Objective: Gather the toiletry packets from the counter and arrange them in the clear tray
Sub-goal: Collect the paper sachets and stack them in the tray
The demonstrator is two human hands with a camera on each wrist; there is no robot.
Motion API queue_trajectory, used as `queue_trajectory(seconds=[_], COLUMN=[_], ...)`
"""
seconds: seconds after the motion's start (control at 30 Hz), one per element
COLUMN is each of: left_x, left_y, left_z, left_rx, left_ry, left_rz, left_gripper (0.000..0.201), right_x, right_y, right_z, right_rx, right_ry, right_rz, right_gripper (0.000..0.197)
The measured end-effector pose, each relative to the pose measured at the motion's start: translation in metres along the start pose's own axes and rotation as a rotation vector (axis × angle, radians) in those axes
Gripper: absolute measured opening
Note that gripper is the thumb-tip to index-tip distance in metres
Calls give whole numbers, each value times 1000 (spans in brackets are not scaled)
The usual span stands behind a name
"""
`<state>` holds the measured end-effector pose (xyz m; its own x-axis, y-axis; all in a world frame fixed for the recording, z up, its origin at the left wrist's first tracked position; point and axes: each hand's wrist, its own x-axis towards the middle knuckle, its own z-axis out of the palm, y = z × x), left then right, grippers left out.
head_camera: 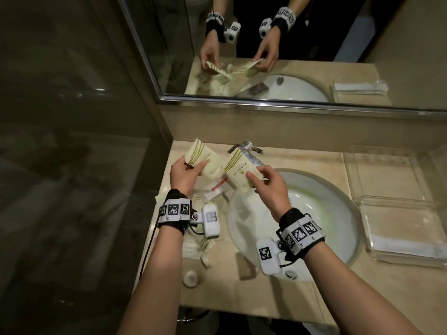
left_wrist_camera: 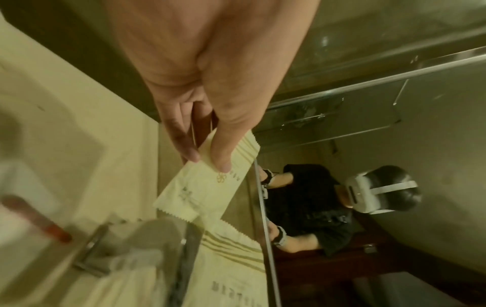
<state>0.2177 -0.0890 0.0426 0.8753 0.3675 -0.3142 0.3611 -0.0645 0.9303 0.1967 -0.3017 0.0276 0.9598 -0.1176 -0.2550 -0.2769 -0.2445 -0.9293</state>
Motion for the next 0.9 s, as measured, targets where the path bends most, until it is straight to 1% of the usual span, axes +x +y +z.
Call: queue_trajectory(seconds=[0.1,0.2,0.3,0.4,0.53,0.67,0.77,0.9], left_x=[-20,-41,-62,-84,-116,-145,-163,-176], left_y=[25,42,51,51,42,21,5,-13], left_z=[29,66,111,163,239,304,337,364], left_rx=[-72,-95,-90,-105,-112,-98,-71,-63], left_ry=[-60,-116,-149,-208,-246,-278,-271,-264], left_rz=[49,77,99,98,70,12,-41,-95], left_gripper=[30,26,25,28,30,31,34,30], right_x=[-3,-5,-2,-1,-2,-8,-12,-11], right_y=[-11,-13,-4,14,46,78,102,134], right_z=[-32,-75,-130,-191,-273,-340,-375,-398], right_rx=[12,52,102,147,175,214,263,277], right_ry=[44,78,113,132,180,209,233,280], right_rz=[-42,-71,-55,-30,40,117,213,325], right_gripper=[23,26,23,22,20,23,25,27])
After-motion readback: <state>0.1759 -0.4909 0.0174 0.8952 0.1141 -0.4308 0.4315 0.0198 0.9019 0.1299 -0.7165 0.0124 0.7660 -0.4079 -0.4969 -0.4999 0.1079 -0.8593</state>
